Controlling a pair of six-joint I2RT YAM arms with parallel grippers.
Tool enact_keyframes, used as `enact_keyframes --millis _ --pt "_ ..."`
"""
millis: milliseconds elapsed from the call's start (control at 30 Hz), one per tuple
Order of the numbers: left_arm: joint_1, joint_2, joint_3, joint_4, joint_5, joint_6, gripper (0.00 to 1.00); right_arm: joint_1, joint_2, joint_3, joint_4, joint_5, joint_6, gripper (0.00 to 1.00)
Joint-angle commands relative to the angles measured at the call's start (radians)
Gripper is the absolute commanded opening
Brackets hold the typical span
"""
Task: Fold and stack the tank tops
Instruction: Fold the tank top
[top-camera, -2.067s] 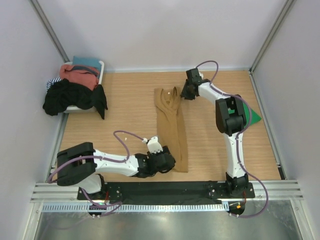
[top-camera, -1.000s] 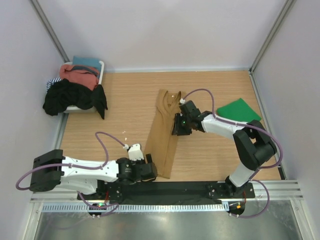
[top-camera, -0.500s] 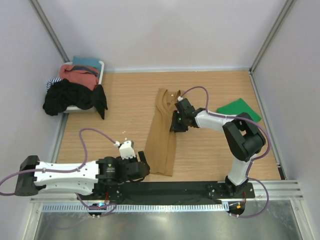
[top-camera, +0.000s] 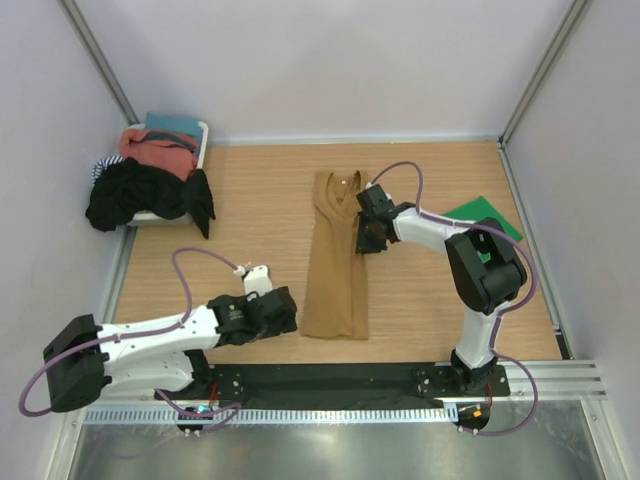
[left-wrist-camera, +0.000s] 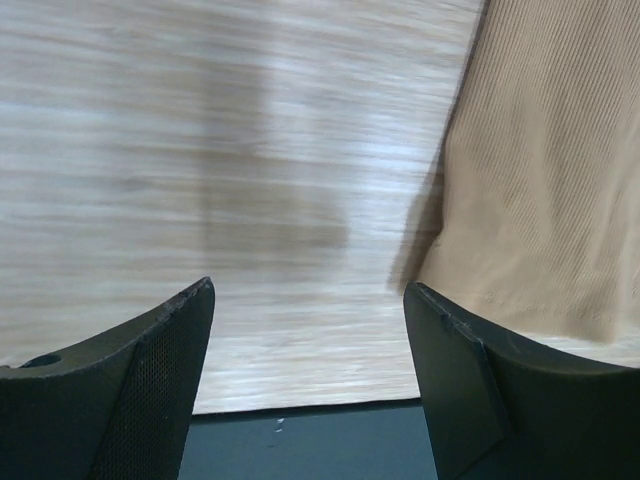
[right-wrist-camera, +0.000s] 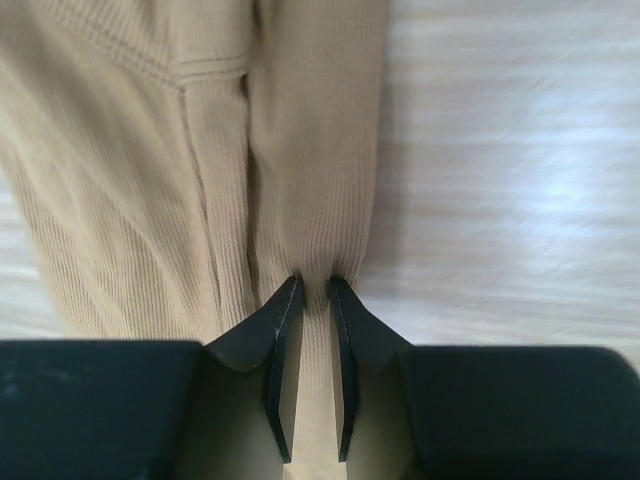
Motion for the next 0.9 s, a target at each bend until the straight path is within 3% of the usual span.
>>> enact_keyframes --millis 0,133,200,300,333,400,567,733,867 --pt "0.061 0.063 0.075 0.155 0.075 0.143 0.77 -0.044 0.051 0.073 -0.054 0.060 -0.056 0.24" --pt "0.136 0.072 0.072 0.251 0.129 0.185 0.80 -0.073 0.108 0.168 -0.077 0.054 -0.067 0.27" --pt "0.143 0.068 0.086 0.228 0.092 0.197 0.96 -0.083 0.113 0.205 -0.083 0.034 -0.067 0.30" --pt "0.146 0.063 0.087 0.198 0.052 0.199 1.00 -0.083 0.061 0.177 -0.090 0.034 -0.051 0.44" --pt "0.146 0.063 0.083 0.211 0.063 0.199 1.00 -0.083 0.004 0.160 -0.084 0.051 -0.047 0.54" --pt "0.146 0.063 0.057 0.246 0.090 0.197 1.00 -0.083 -0.056 0.104 -0.083 0.065 -0.044 0.59" --pt "0.141 0.123 0.038 0.356 0.193 0.191 0.96 -0.078 -0.258 -0.026 -0.097 0.048 -0.048 0.56" --pt "0.078 0.200 0.086 0.376 0.177 0.179 0.86 -0.066 -0.436 -0.258 -0.092 -0.007 -0.044 0.45" --pt "0.031 0.258 0.120 0.395 0.169 0.157 0.85 -0.011 -0.554 -0.380 -0.121 -0.058 -0.024 0.44"
